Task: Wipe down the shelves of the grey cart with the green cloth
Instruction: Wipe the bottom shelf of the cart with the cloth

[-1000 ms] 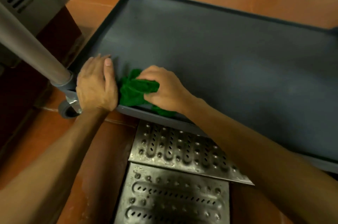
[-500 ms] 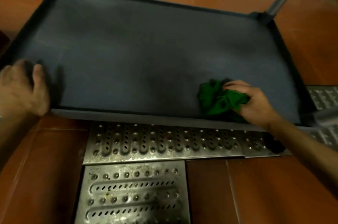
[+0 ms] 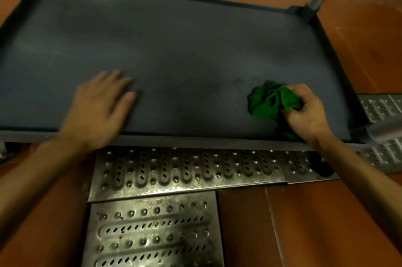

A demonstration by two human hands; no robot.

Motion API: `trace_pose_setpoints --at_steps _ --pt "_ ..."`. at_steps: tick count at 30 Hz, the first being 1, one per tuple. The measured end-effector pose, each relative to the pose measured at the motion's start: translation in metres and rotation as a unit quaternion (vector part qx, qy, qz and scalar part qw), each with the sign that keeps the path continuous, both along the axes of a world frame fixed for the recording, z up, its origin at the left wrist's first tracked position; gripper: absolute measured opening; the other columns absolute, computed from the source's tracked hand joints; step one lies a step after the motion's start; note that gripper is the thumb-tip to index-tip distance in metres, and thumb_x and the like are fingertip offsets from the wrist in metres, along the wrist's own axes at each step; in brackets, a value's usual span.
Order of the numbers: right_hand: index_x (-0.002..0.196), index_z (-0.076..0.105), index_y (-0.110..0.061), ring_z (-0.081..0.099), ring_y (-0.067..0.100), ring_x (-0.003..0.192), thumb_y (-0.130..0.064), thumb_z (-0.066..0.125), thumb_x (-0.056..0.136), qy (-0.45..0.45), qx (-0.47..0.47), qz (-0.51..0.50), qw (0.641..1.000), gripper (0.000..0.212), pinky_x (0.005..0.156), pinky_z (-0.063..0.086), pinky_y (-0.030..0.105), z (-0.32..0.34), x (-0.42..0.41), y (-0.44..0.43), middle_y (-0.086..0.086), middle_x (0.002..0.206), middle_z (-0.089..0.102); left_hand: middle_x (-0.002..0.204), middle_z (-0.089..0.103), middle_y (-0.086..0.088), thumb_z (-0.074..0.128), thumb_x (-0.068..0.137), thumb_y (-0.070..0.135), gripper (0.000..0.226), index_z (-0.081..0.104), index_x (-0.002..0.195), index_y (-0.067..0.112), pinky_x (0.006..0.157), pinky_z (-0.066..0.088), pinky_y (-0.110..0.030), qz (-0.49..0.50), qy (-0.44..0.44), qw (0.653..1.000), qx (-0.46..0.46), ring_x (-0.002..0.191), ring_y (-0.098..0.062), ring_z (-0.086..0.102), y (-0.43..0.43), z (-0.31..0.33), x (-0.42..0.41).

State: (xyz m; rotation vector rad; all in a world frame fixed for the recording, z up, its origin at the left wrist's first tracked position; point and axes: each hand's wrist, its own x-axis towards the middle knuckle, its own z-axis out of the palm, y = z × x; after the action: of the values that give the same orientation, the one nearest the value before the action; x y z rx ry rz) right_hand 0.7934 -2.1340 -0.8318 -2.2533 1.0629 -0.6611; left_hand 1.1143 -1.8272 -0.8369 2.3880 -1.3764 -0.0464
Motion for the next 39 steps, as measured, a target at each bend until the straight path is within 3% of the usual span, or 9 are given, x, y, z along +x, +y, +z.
trace_pose_setpoints --at_steps 3,7,10,13,16,22,30,34,39 --pt "0.103 0.063 -0.041 0.06 0.026 0.102 -0.017 0.065 0.083 0.008 -0.004 -0.037 0.999 0.031 0.084 0.044 0.032 -0.001 0.034 0.008 -0.003 0.107 0.057 0.163 0.033 -0.011 0.017 0.102 0.056 0.068 0.041 0.154 0.019 0.123 0.021 -0.054 -0.076 0.004 0.997 0.028 0.154 -0.028 0.023 -0.045 -0.004 -0.048" --pt "0.118 0.066 -0.022 0.059 0.035 0.108 -0.019 0.06 0.082 0.03 -0.011 -0.072 0.997 0.037 0.09 0.05 0.042 -0.004 0.108 0.032 0.012 0.121 0.059 0.167 0.025 -0.008 0.017 0.102 0.059 0.071 0.026 0.159 0.017 0.124 0.019 -0.054 -0.015 0.036 0.999 0.002 0.155 -0.028 0.017 -0.048 -0.011 -0.045" --pt "0.121 0.066 -0.024 0.06 0.033 0.107 -0.024 0.064 0.077 0.031 -0.007 0.009 0.999 0.044 0.092 0.051 0.046 -0.001 0.171 0.079 0.01 0.124 0.058 0.167 0.023 -0.011 0.018 0.103 0.056 0.071 0.021 0.16 0.015 0.124 0.019 -0.053 0.012 0.05 0.998 -0.028 0.155 -0.029 0.019 -0.049 -0.009 -0.046" --pt "0.116 0.069 -0.021 0.059 0.029 0.1 -0.028 0.065 0.082 -0.005 -0.013 0.14 0.99 0.035 0.089 0.048 0.044 -0.002 0.207 0.144 0.006 0.119 0.06 0.163 0.032 -0.016 0.016 0.102 0.054 0.073 0.025 0.158 0.007 0.122 0.024 -0.053 0.068 0.115 0.986 -0.101 0.151 -0.031 0.028 -0.047 -0.002 -0.043" --pt "0.116 0.069 -0.018 0.056 0.028 0.098 -0.027 0.066 0.087 0.0 -0.02 0.199 0.98 0.031 0.087 0.046 0.044 -0.002 0.202 0.165 0.004 0.118 0.06 0.158 0.04 -0.017 0.019 0.101 0.055 0.075 0.027 0.157 0.007 0.12 0.03 -0.053 0.083 0.137 0.976 -0.148 0.147 -0.032 0.036 -0.042 -0.002 -0.042" --pt "0.131 0.061 -0.019 0.051 0.032 0.108 -0.02 0.07 0.083 0.054 -0.009 0.254 0.966 0.049 0.094 0.046 0.047 0.001 0.151 0.132 0.005 0.132 0.054 0.159 0.037 -0.019 0.01 0.094 0.076 0.093 0.025 0.157 0.009 0.12 0.027 -0.047 0.097 0.131 0.978 -0.133 0.145 -0.034 0.036 -0.044 -0.01 -0.04" --pt "0.132 0.061 -0.009 0.058 0.038 0.113 -0.012 0.07 0.081 0.081 -0.069 0.015 0.994 0.052 0.099 0.047 0.04 -0.004 0.043 0.022 0.017 0.129 0.06 0.151 0.042 -0.029 0.017 0.1 0.064 0.082 0.032 0.152 0.004 0.116 0.031 -0.061 0.122 0.061 0.988 -0.077 0.14 -0.047 0.039 -0.042 -0.016 -0.036" --pt "0.132 0.058 -0.01 0.057 0.042 0.108 -0.019 0.063 0.086 0.095 -0.106 -0.163 0.976 0.047 0.091 0.047 0.044 -0.005 -0.004 -0.04 0.022 0.124 0.059 0.147 0.045 -0.031 0.017 0.1 0.063 0.079 0.033 0.152 0.005 0.113 0.033 -0.063 0.113 0.058 0.989 -0.074 0.137 -0.05 0.04 -0.042 -0.015 -0.037" --pt "0.135 0.052 -0.012 0.048 0.046 0.118 -0.024 0.054 0.089 0.101 -0.069 -0.294 0.948 0.047 0.1 0.041 0.05 -0.003 0.02 -0.088 0.018 0.138 0.049 0.148 0.047 -0.027 0.016 0.101 0.064 0.077 0.035 0.151 0.009 0.113 0.033 -0.063 0.083 0.043 0.994 -0.054 0.137 -0.048 0.042 -0.044 -0.018 -0.037"
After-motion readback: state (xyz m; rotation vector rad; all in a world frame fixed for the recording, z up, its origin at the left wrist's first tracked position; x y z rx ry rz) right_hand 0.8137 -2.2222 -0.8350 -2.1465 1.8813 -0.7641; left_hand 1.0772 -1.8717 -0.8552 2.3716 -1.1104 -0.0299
